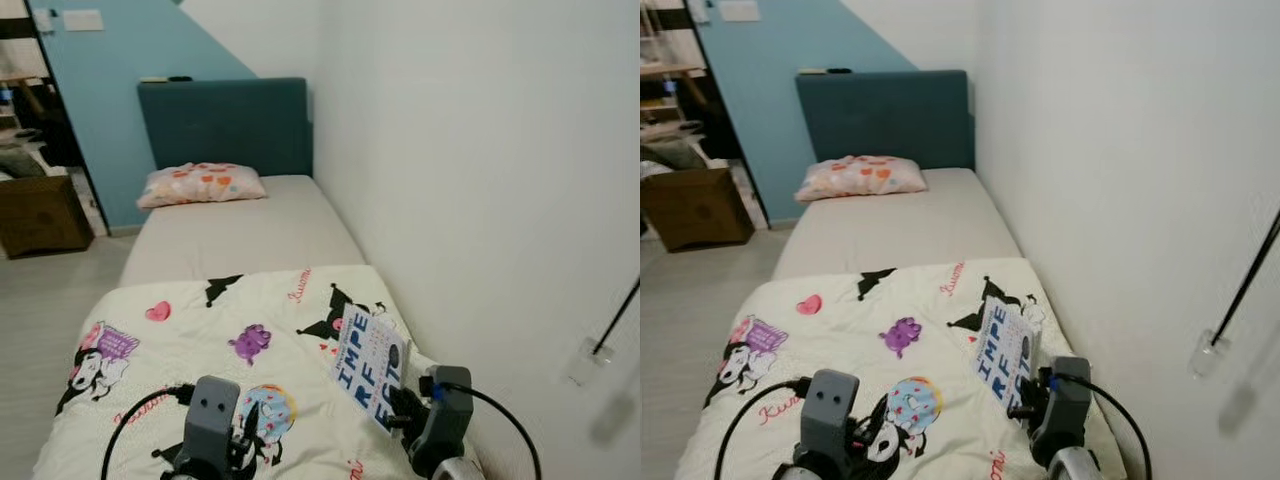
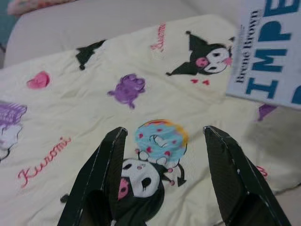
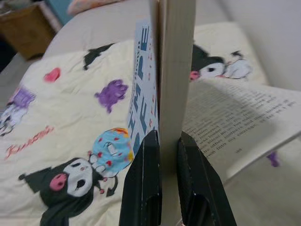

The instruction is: Clean up the room

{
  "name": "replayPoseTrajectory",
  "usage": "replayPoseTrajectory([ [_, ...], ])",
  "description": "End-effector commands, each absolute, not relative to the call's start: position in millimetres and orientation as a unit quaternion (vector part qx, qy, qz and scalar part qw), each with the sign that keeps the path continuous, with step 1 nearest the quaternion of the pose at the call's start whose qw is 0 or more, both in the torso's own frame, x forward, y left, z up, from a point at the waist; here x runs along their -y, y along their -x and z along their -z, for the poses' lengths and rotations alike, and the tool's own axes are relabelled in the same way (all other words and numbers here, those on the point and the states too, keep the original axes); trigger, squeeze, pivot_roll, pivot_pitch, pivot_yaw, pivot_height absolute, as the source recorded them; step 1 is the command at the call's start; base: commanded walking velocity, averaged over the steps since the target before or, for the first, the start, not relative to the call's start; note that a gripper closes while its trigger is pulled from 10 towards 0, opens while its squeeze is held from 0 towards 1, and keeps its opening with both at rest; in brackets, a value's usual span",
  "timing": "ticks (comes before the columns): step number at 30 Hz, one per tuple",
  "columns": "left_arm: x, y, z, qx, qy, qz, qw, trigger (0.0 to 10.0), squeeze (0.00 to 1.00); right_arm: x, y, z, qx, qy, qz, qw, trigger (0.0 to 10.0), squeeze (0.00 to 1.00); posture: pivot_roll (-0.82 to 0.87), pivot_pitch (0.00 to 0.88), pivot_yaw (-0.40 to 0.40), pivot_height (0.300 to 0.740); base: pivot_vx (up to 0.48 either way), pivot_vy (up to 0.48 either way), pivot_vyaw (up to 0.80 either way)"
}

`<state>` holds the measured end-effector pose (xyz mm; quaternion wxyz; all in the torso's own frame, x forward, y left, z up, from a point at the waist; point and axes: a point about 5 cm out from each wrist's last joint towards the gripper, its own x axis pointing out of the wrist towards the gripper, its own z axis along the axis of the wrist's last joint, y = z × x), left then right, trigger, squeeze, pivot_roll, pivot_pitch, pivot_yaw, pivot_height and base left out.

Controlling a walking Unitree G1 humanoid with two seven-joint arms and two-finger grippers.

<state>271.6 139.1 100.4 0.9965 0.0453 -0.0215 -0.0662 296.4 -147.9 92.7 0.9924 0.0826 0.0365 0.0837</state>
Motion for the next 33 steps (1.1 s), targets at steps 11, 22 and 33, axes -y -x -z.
replayPoseTrajectory([
  [11, -140.5, -268.9, -95.8, 0.013, -0.031, 0.059, 0.998, 10.0, 0.0, 147.5, -293.2, -94.7, -0.022, -0.097, -0.088, 0.991, 10.0, 0.0, 0.02, 0.155, -0.024, 0.74, 0.0, 0.0, 0.0],
  [22, -138.8, -268.5, -97.9, 0.021, -0.044, 0.061, 0.997, 10.0, 0.0, 144.2, -294.2, -96.2, -0.022, -0.07, -0.105, 0.992, 10.0, 0.0, 0.02, 0.155, -0.027, 0.74, 0.0, -0.131, 0.22],
  [33, -140.7, -267.9, -95.8, 0.015, -0.022, 0.052, 0.998, 10.0, 0.0, 141.6, -292.4, -97.4, -0.016, -0.077, -0.111, 0.991, 10.0, 0.0, 0.02, 0.159, -0.029, 0.74, 0.0, -0.131, 0.22],
])
